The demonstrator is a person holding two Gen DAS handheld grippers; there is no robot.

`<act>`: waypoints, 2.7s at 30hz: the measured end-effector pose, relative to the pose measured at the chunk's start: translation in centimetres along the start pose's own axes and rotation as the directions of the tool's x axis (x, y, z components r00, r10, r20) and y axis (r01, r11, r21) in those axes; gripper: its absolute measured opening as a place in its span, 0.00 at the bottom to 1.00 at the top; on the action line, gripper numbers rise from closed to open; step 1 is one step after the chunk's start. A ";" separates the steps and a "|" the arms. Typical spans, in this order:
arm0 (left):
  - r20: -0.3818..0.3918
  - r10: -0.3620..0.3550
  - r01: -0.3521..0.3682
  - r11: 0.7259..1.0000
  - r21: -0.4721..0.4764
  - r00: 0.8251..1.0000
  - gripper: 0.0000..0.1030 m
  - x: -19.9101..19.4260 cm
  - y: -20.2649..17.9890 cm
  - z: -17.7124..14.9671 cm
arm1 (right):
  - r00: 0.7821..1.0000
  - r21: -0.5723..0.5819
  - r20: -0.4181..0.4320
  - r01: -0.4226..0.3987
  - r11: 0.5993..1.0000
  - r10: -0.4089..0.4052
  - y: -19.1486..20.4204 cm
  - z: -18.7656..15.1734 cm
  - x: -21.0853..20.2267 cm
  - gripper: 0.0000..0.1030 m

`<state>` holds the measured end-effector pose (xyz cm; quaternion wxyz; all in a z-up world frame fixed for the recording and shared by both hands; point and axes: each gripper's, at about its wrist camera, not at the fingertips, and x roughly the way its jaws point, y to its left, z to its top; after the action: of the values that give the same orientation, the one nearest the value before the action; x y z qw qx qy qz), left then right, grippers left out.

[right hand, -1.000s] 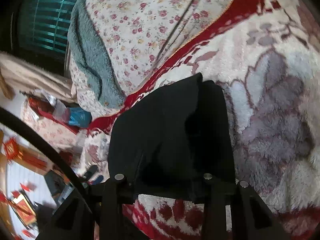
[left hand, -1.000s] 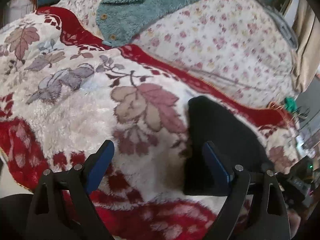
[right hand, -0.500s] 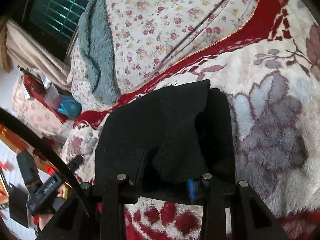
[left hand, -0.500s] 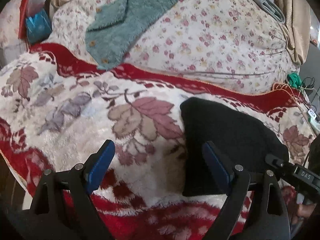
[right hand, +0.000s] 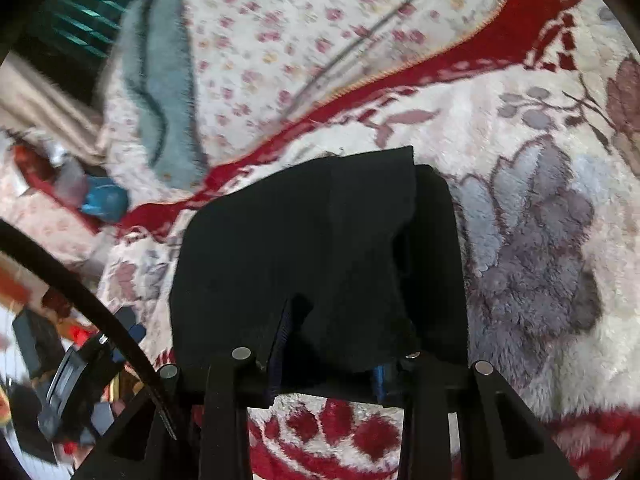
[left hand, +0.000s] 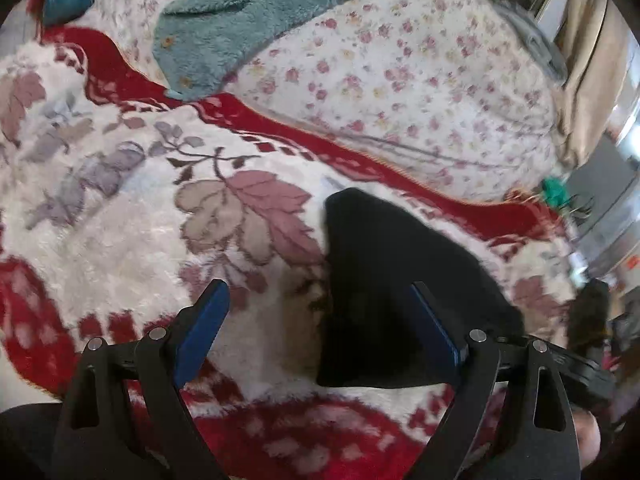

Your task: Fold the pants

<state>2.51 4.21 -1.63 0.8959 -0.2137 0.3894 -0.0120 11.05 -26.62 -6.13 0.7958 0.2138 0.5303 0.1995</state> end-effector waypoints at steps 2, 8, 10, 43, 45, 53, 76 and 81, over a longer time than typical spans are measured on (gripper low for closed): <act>0.008 -0.016 0.016 1.000 -0.016 1.000 0.87 -0.4 0.4 0.0 | 0.996 0.015 -0.028 0.087 0.996 -0.087 1.2 0.4 0.1 0.30; -0.010 -0.184 0.182 0.978 -0.100 0.983 0.87 -2.1 2.1 3.8 | 0.983 -0.098 -0.035 0.177 0.979 -0.181 6.4 3.7 -1.1 0.15; 0.024 -0.166 0.168 0.982 -0.083 0.986 0.87 -2.8 2.7 5.7 | 0.973 -0.223 -0.012 0.220 0.950 -0.229 9.2 5.4 -2.3 0.14; -0.029 -0.280 0.262 0.926 -0.273 0.960 0.87 0.6 5.8 4.7 | 0.255 -0.276 0.816 0.960 0.039 -0.518 31.6 21.1 -43.6 0.12; -0.033 -0.281 0.261 0.925 -0.275 0.959 0.87 0.6 5.7 4.7 | 0.257 -0.273 0.811 0.961 0.047 -0.525 30.9 21.3 -43.5 0.12; -0.059 -0.298 0.269 0.917 -0.296 0.953 0.87 1.0 6.0 4.5 | 0.224 -0.214 0.834 0.974 0.079 -0.504 31.3 22.1 -45.9 0.12; 0.350 -0.065 0.170 0.945 -0.278 0.934 0.87 -15.7 11.9 -1.2 | 0.404 -0.384 0.793 0.913 0.140 -0.456 36.5 20.3 -36.3 0.12; 0.395 0.011 0.172 0.888 -0.427 0.919 0.87 -16.3 15.2 -3.7 | 0.594 -0.582 0.705 0.797 0.162 -0.386 41.2 16.3 -25.1 0.12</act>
<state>-13.66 19.66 1.45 0.8787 -0.4309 0.1876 0.0835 13.46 -8.20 41.26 0.8809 -0.4192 0.2135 0.0520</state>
